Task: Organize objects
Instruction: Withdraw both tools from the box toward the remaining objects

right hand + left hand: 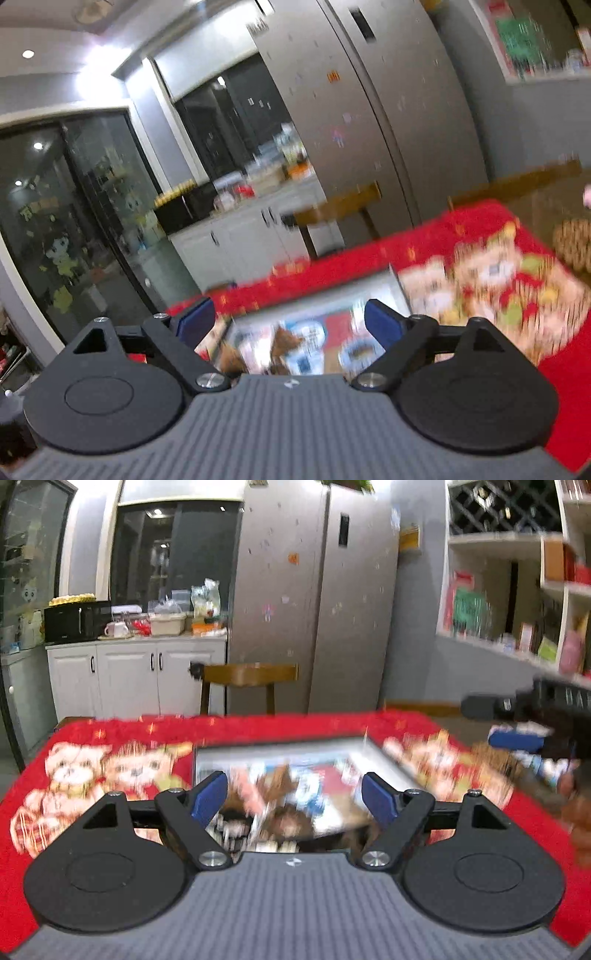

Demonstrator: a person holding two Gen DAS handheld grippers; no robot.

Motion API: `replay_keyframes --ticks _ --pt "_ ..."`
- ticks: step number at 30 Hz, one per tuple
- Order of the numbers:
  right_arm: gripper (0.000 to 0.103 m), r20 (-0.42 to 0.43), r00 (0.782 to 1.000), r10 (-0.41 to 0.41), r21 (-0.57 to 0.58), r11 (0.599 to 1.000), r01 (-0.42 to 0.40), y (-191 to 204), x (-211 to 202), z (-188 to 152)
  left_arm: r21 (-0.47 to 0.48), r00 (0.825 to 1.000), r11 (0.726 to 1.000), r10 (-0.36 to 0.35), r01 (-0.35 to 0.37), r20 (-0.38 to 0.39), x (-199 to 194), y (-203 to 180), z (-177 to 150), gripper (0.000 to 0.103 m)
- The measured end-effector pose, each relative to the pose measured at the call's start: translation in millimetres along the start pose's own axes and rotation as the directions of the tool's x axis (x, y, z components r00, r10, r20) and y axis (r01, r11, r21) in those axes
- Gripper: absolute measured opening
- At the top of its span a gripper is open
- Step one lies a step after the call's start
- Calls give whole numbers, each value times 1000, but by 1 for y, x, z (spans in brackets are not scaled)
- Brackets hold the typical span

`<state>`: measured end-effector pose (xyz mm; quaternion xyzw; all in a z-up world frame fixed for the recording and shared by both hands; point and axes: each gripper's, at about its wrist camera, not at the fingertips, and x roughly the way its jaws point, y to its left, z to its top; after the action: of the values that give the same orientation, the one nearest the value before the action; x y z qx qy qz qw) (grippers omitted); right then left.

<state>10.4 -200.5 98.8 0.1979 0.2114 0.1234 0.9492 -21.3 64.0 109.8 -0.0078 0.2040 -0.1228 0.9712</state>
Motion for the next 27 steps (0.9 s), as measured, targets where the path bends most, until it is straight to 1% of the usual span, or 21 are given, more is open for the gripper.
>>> replay_keyframes --ticks 3,5,7,10,12,15,16,19,21,24,27 --pt "93 -50 998 -26 14 1000 27 -18 17 -20 -13 999 999 35 -35 -21 17 5 -34 83" --pt "93 -62 997 -40 7 999 41 -27 22 -32 -23 997 998 55 -56 -48 26 10 -52 83" --pt "93 -73 996 -57 -9 998 56 -32 25 -41 -10 997 999 42 -43 -68 35 14 -61 83" --pt "93 -87 992 -91 -24 996 89 -41 31 -52 12 995 999 54 -53 -88 45 16 -68 83" --pt "96 -115 987 -114 -6 993 114 -51 41 -56 36 992 997 78 -75 -101 52 14 -76 83" --pt "96 -167 979 -117 21 992 122 -63 52 -62 41 984 994 103 -98 -142 62 11 -83 83" --pt "96 -181 977 -117 24 992 123 -64 55 -64 25 981 995 102 -99 -164 66 13 -85 83" --pt "96 -212 969 -124 27 991 133 -68 62 -70 -14 973 997 69 -74 -221 75 17 -90 83" --pt "96 -238 964 -116 37 991 128 -71 66 -73 -16 966 998 60 -66 -252 80 19 -92 83" --pt "96 -269 960 -84 56 993 102 -69 69 -77 -5 968 997 71 -74 -243 81 15 -96 84" --pt "96 -271 960 -75 20 996 83 -61 69 -79 -7 968 997 69 -73 -240 81 17 -97 84"
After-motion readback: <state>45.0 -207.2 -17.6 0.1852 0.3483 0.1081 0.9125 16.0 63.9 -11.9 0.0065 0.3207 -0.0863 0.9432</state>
